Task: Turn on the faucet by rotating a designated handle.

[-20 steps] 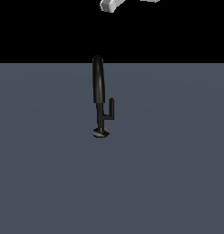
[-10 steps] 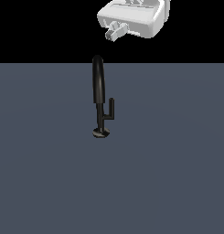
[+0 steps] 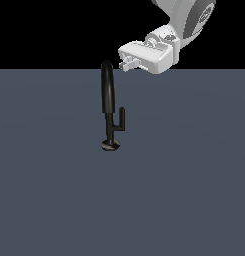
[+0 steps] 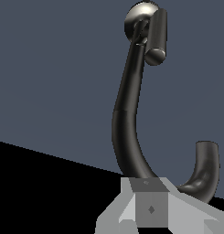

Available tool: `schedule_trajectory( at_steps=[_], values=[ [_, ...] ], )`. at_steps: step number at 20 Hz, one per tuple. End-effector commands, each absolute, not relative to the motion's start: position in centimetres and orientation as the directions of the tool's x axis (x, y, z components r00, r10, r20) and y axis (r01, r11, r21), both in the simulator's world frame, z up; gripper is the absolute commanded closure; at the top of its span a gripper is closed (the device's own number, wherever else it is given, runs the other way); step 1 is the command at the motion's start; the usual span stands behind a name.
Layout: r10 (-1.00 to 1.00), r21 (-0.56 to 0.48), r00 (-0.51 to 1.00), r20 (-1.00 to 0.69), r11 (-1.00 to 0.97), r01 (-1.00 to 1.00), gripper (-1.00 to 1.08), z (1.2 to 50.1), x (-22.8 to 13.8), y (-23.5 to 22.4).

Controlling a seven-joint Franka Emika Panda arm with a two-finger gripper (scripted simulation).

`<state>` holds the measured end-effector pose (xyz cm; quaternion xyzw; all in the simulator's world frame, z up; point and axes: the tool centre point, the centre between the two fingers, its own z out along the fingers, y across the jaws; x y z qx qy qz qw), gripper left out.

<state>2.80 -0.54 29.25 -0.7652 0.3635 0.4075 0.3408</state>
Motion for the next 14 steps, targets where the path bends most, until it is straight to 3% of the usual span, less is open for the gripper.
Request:
schedule_trajectory(
  at_steps=[1, 14],
  values=[
    [-0.254, -0.204, 0.343, -0.904, -0.45, -0.87, 1.08, 27.4, 3.8, -0.7],
    [-0.079, -0.034, 0.049, -0.996, -0.183, -0.982, 1.08, 17.5, 7.0, -0.3]
  ],
)
